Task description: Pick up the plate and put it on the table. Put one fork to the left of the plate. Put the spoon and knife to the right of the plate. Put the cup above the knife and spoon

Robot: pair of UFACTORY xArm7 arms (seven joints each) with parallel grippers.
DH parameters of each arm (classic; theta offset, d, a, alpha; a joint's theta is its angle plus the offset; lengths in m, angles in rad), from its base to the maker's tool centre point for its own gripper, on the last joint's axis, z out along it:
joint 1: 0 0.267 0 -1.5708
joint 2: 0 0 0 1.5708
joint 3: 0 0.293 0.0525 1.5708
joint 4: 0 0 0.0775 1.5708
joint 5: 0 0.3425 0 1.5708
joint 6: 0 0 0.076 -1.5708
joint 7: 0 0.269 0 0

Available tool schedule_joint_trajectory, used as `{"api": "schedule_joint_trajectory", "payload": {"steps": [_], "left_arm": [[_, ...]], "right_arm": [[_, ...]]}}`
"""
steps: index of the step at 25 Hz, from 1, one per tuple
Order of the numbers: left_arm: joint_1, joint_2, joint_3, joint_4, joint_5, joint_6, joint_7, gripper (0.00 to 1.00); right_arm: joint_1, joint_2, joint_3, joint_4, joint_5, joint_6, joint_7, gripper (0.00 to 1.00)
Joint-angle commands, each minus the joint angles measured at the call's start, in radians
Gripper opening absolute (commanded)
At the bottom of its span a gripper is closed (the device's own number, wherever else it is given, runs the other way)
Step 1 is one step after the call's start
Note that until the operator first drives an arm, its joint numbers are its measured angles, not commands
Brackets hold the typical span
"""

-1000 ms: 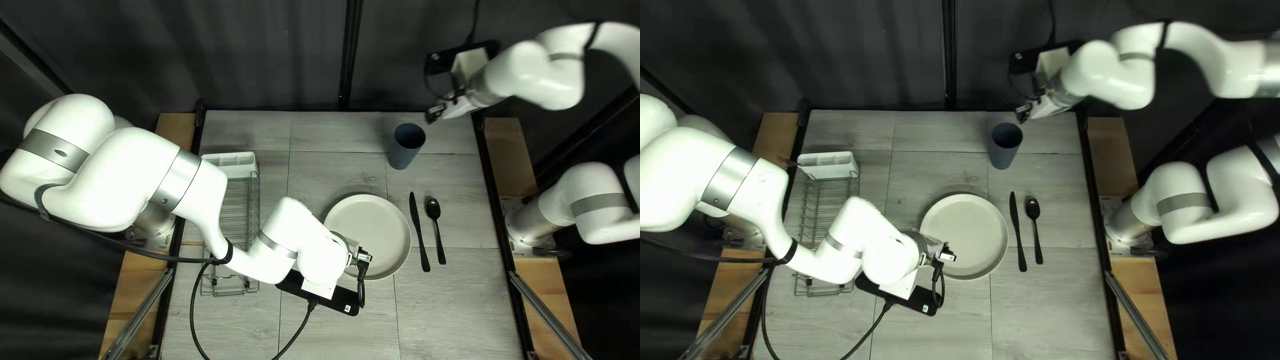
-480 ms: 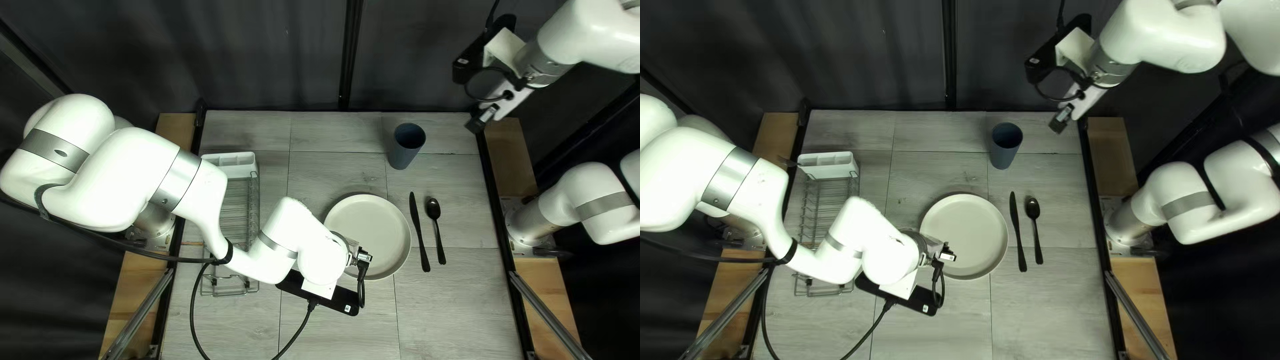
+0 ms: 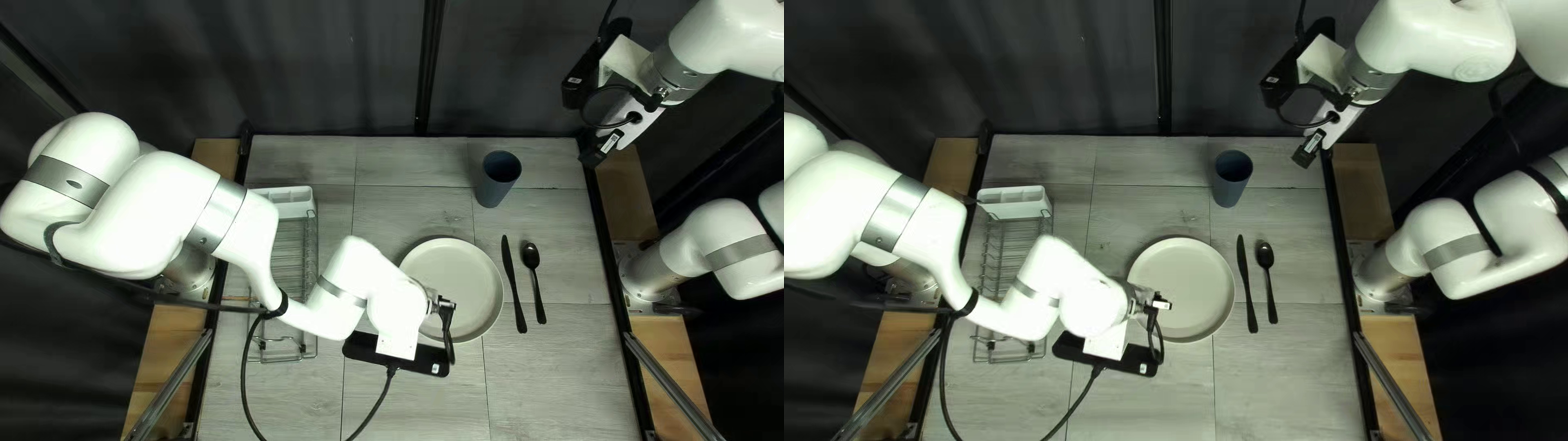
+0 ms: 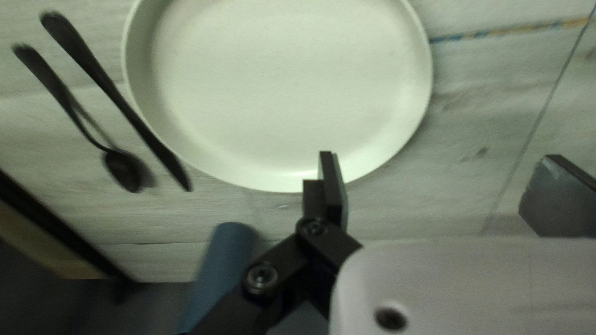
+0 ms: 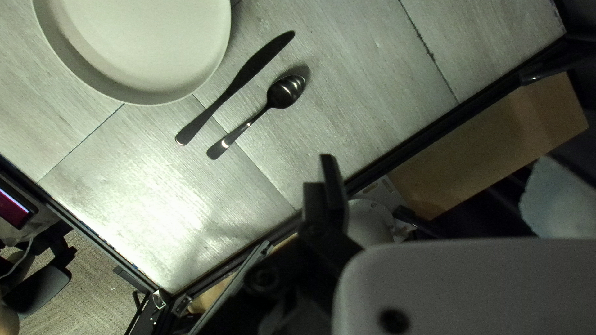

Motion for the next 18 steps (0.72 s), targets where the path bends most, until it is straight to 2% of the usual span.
{"api": "schedule_joint_trajectory", "payload": {"steps": [1, 3, 5, 12, 13, 15, 18], "left_arm": [[0.001, -0.096, 0.006, -0.055, -0.086, 0.044, -0.123, 1.00], [-0.012, -0.194, -0.003, -0.125, -0.082, 0.057, -0.209, 1.00], [-0.024, -0.221, -0.016, -0.131, -0.051, 0.077, -0.253, 1.00], [-0.021, -0.204, -0.014, -0.121, -0.066, 0.073, -0.236, 1.00], [-0.016, -0.146, -0.014, -0.068, -0.077, 0.083, -0.164, 1.00], [0.002, -0.103, -0.004, -0.023, -0.101, 0.105, -0.120, 1.00], [0.038, -0.158, 0.032, -0.056, -0.146, 0.142, -0.146, 1.00]], "right_arm": [[0.000, 0.000, 0.000, 0.000, 0.000, 0.000, 0.000, 1.00], [0.000, 0.000, 0.000, 0.000, 0.000, 0.000, 0.000, 1.00], [0.000, 0.000, 0.000, 0.000, 0.000, 0.000, 0.000, 1.00], [0.000, 0.000, 0.000, 0.000, 0.000, 0.000, 0.000, 1.00], [0.000, 0.000, 0.000, 0.000, 0.000, 0.000, 0.000, 1.00], [0.000, 0.000, 0.000, 0.000, 0.000, 0.000, 0.000, 1.00], [0.000, 0.000, 0.000, 0.000, 0.000, 0.000, 0.000, 1.00]]}}
